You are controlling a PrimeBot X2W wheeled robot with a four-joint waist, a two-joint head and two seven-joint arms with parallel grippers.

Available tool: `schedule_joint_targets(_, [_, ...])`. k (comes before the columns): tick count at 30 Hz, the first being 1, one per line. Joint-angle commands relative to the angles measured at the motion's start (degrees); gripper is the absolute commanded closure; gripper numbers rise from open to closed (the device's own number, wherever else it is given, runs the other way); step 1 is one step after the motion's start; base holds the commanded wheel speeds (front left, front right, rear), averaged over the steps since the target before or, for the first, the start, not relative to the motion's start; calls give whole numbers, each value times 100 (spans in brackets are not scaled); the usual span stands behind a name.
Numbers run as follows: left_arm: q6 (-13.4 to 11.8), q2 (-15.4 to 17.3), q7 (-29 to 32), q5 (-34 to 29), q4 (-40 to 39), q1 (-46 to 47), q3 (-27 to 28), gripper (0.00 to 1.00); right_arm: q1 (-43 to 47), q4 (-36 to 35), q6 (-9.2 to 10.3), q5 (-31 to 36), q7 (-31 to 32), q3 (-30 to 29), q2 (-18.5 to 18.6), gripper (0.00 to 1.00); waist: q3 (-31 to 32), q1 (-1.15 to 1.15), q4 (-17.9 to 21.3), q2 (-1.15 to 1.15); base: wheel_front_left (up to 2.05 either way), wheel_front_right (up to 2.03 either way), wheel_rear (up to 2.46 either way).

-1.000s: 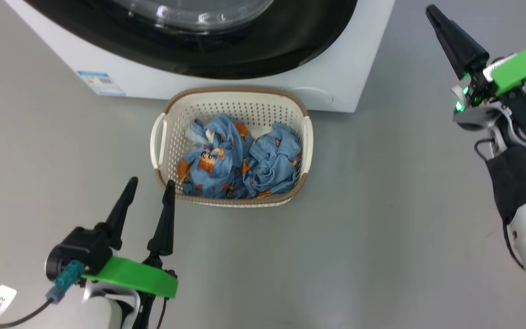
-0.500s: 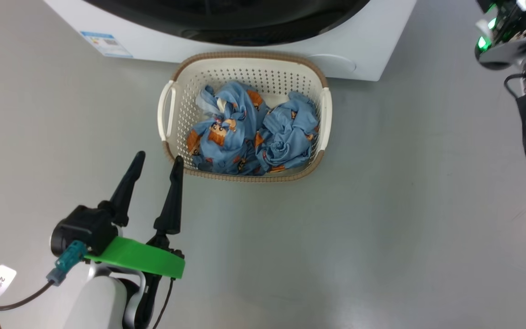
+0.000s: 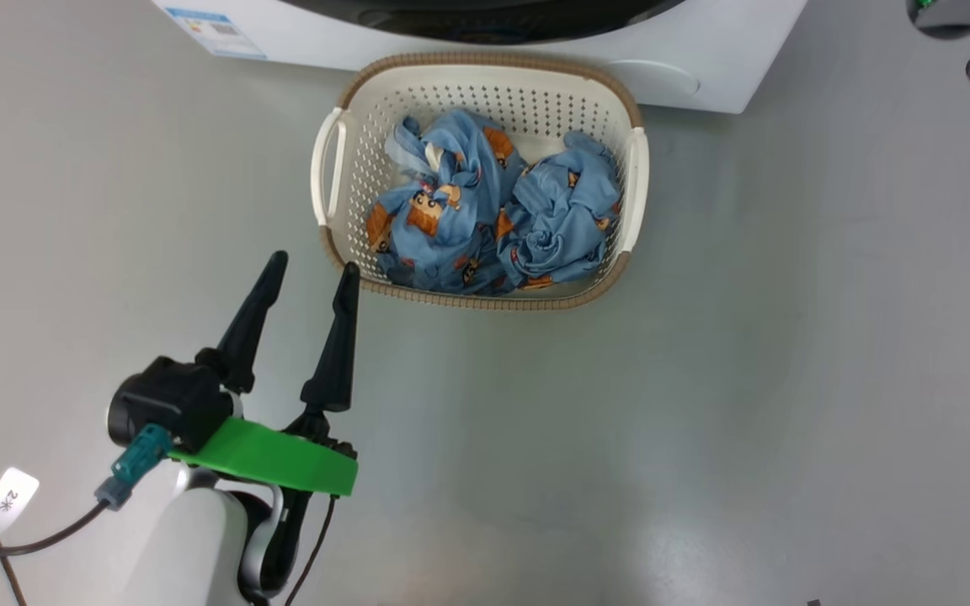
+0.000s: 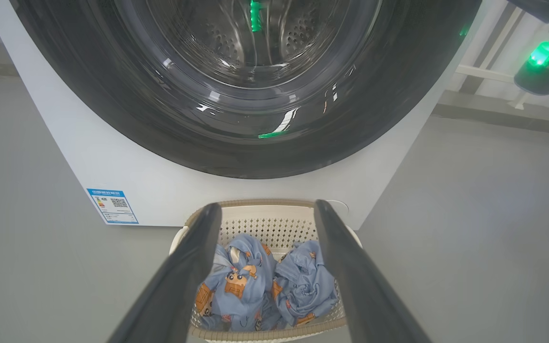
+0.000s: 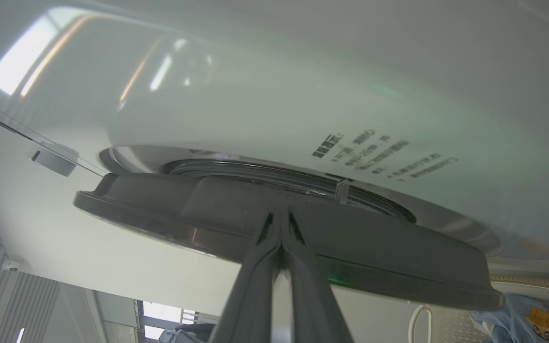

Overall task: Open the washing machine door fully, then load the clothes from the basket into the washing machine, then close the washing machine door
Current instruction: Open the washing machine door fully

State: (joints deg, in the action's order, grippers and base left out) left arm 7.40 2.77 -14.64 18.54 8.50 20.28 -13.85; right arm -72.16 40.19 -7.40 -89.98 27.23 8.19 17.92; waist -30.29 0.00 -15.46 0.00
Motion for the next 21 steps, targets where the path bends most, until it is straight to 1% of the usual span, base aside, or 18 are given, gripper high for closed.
schedule_joint_targets(1, [9, 120, -36, 57, -161, 90, 160, 0, -150, -103, -9, 49, 54, 42, -83, 100, -80, 0, -72, 0, 0, 0, 0])
schedule_joint_targets(12, [9, 82, -36, 136, -257, 273, 91, 0, -730, 138, -9, 235, 62, 165, -54, 100, -412, 0, -266, 0, 0, 0, 0])
schedule_joint_targets(21, [9, 50, -36, 168, -278, 385, 84, 0, -903, 267, -9, 308, 248, 363, -115, 100, -526, 0, -328, 0, 0, 0, 0])
